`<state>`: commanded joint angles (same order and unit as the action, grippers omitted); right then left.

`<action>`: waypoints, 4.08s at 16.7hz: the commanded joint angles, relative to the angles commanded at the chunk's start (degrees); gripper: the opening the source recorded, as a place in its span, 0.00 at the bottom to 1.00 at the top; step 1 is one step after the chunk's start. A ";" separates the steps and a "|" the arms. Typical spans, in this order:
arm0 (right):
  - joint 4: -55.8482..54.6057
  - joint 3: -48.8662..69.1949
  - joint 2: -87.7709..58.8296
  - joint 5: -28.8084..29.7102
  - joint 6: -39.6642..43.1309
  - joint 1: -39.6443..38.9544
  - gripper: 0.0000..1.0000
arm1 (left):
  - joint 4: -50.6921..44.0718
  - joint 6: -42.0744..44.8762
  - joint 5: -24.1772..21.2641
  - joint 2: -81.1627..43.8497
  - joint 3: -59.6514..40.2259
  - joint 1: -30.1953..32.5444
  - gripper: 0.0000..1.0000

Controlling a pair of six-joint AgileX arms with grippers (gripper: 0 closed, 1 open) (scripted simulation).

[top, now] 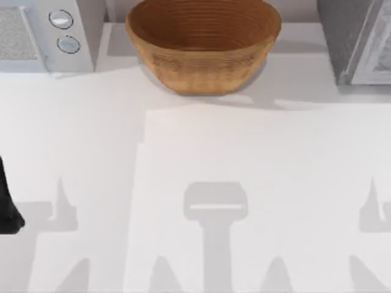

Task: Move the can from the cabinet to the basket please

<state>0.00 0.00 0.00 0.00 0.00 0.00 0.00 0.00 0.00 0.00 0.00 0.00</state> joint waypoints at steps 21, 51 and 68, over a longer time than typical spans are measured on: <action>20.13 85.03 -64.12 9.49 -0.76 -8.88 1.00 | 0.00 0.00 0.00 0.00 0.00 0.00 1.00; 20.79 107.69 -86.77 26.19 -0.64 -24.87 1.00 | 0.00 0.00 0.00 0.00 0.00 0.00 1.00; 20.50 115.06 -94.35 23.04 -0.64 -21.61 0.40 | 0.00 0.00 0.00 0.00 0.00 0.00 1.00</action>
<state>20.50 115.06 -94.35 23.04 -0.64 -21.61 0.00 0.00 0.00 0.00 0.00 0.00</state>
